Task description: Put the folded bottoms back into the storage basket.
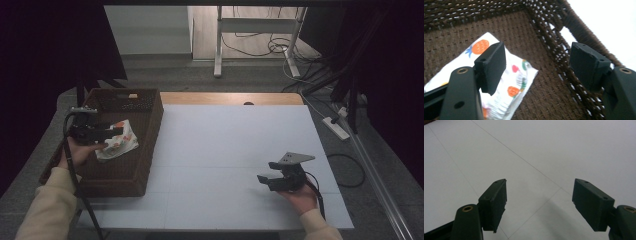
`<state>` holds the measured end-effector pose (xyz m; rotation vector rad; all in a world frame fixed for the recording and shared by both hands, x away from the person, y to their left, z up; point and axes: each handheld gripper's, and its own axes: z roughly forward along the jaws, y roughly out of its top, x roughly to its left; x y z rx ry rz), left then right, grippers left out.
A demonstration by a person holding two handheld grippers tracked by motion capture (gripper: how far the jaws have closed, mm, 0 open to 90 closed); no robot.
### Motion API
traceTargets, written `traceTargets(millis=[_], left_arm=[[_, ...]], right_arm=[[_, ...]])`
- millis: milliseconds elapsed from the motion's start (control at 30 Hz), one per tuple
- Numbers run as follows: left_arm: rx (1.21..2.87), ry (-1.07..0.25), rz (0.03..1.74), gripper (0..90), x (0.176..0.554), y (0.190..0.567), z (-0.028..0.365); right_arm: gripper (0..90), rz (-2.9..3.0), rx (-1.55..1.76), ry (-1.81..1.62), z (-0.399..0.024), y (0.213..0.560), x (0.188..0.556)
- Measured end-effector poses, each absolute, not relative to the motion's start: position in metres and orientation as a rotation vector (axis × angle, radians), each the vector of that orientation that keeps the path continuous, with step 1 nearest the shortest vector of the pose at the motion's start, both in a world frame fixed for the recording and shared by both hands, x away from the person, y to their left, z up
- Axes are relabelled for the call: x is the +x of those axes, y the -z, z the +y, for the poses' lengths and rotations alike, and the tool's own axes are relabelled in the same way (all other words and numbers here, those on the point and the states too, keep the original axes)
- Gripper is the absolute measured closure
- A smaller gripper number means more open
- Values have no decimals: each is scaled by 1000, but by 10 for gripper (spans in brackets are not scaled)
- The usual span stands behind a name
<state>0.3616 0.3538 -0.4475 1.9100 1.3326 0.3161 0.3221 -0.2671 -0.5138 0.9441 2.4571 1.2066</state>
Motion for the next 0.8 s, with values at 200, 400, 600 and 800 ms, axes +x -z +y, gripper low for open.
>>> traceTargets(millis=[200,400,600,800], left_arm=[[1886,-306,1294,297,348,443,345],[1869,-289,1251,292,333,439,331],[1856,-264,1211,283,318,436,315],[1841,-260,1167,277,301,435,297]], right_arm=[[282,2458,942,-1216,-268,513,322],[282,2455,942,-1217,-269,513,323],[282,2456,938,-1216,-269,512,323],[282,2453,935,-1220,-270,512,323]])
